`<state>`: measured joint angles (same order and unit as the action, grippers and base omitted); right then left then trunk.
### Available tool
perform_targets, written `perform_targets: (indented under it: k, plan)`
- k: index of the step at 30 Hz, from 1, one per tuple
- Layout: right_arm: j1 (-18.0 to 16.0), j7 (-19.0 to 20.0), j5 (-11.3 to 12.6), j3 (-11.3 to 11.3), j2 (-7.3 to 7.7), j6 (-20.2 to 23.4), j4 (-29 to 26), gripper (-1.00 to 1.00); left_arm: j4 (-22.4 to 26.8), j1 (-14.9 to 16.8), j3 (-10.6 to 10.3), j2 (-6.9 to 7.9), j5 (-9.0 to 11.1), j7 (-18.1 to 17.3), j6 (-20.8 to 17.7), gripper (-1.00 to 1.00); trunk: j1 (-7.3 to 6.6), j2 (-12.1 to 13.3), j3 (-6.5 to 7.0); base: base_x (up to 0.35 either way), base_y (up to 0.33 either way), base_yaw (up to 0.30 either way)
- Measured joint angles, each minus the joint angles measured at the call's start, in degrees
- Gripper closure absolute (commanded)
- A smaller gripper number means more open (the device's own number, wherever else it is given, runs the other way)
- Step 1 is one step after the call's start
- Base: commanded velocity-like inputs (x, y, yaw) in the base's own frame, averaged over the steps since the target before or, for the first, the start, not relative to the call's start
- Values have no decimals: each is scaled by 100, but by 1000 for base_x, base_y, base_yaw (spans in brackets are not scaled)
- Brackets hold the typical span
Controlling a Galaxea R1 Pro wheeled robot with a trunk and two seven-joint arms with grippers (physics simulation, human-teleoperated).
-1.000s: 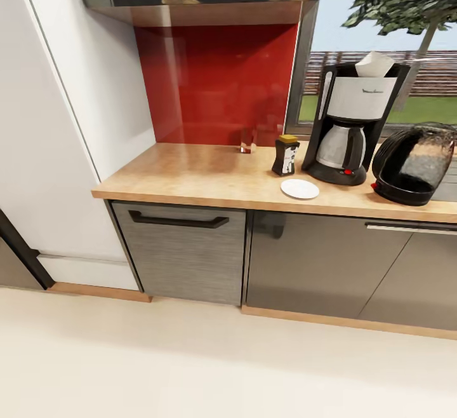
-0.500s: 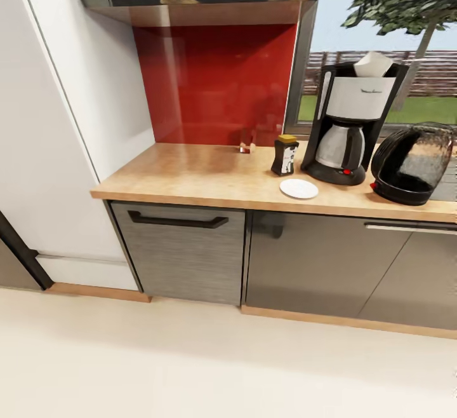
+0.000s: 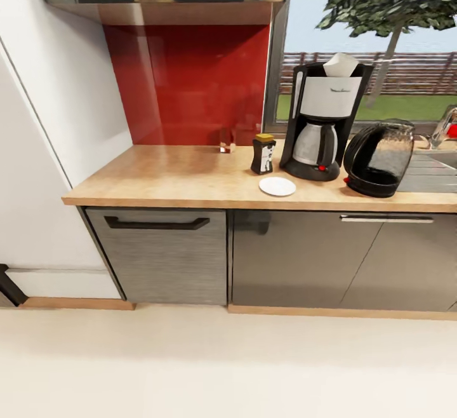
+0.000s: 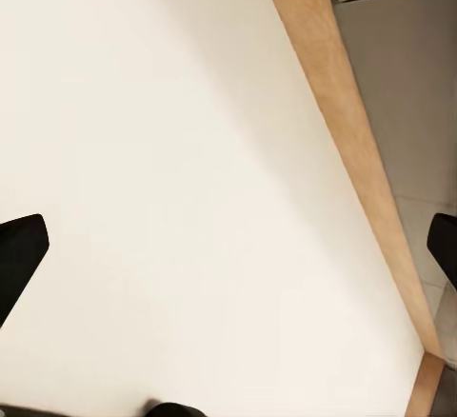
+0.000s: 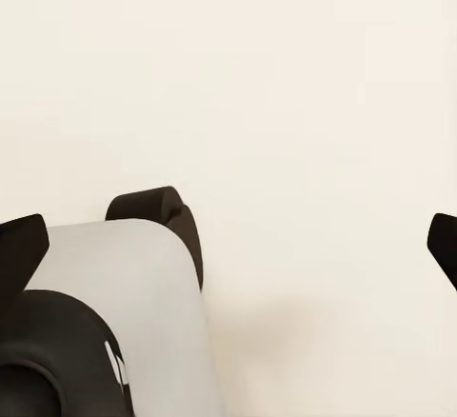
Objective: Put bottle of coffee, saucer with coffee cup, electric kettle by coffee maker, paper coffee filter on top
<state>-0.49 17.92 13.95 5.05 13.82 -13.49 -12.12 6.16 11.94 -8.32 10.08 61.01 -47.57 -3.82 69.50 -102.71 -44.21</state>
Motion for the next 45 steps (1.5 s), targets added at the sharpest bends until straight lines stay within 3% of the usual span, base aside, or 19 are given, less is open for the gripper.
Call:
perform_targets:
  k: [23, 34, 45]
  plan:
    - [-17, -2, -10, -5, 0, -24, -16, -100, -17, -9, -8, -34, 0, 2, 0, -100, 0, 0, 0, 1, 0, 0]
    - [-60, 0, -10, -6, 0, -26, -17, -100, -35, -10, 0, -129, 0, 3, 0, -100, -1, 0, 0, 183, 0, -3]
    - [-60, 15, -8, -7, 0, -18, -17, -100, -37, -8, 0, -132, 0, 2, 0, -100, 0, 0, 0, 10, 0, -200]
